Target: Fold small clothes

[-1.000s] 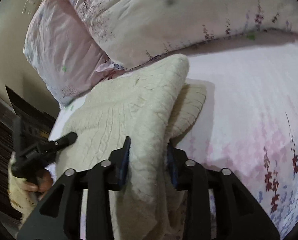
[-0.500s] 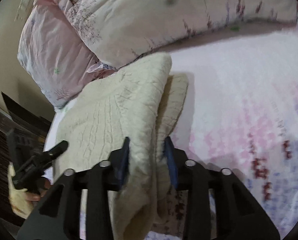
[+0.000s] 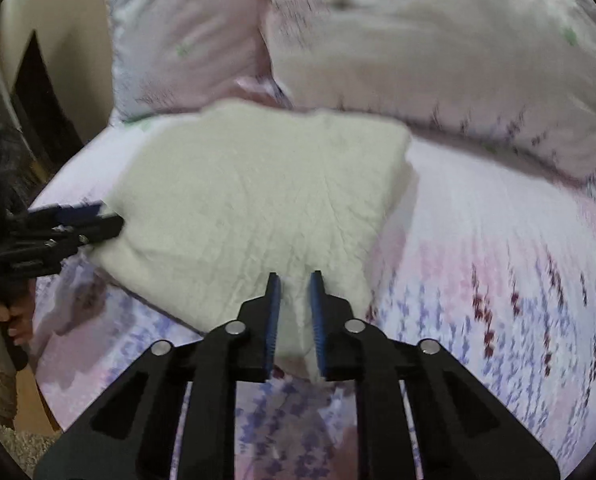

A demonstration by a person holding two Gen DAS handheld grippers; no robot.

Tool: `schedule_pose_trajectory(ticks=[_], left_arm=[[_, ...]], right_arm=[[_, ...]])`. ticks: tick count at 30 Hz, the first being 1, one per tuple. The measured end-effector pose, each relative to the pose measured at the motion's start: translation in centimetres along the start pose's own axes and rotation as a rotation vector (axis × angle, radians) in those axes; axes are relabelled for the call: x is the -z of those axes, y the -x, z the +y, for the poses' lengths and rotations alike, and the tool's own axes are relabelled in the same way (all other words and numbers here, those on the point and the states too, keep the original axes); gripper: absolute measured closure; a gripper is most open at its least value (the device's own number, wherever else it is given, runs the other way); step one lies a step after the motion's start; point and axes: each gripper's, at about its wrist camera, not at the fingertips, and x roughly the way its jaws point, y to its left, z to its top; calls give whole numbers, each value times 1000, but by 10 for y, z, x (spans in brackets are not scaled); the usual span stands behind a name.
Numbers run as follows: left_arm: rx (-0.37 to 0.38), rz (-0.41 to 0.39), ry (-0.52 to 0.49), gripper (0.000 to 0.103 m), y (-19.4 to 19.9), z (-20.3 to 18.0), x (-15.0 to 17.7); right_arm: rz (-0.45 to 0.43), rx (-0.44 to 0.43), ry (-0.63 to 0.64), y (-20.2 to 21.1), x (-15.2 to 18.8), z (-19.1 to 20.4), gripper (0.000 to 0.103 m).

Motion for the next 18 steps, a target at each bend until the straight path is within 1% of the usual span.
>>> schedule_pose_trajectory(ticks=[3,5,7,9,10,11,12,13,14,16,18], left_arm=[[-41,1,-43,28,-2,-5,2],[-55,-1,-45,26,-4,-6,1],[-74,-27,-62,23,-3,-8,4],[-87,-64,-73,23,3,-11,9],[-91,-86,-74,23,10,-13,12],[-94,-100,-77,22,14,-14,14],[-101,-120,-84,20,23,-16,19],[-111,-135,-88,12,30,-17,23],[-117,-146,-89,7,35,-18,26],[-110,-163,-80,6,47,-18,36],[-93,-154,-61,3,54,-17,44]], right_arm=[[17,14,-15,-1,0,-2,89],[15,42,-5,-6,-1,4,89],[-1,84,10,-9,-1,14,89],[-21,102,20,-4,2,21,84],[-38,97,7,2,5,22,79],[-63,72,-13,10,8,21,60],[-83,60,-26,15,11,19,38],[-118,74,-37,25,15,19,30],[-149,101,-36,32,18,19,27],[-179,122,-38,44,23,19,25],[-184,116,-65,50,27,17,22]])
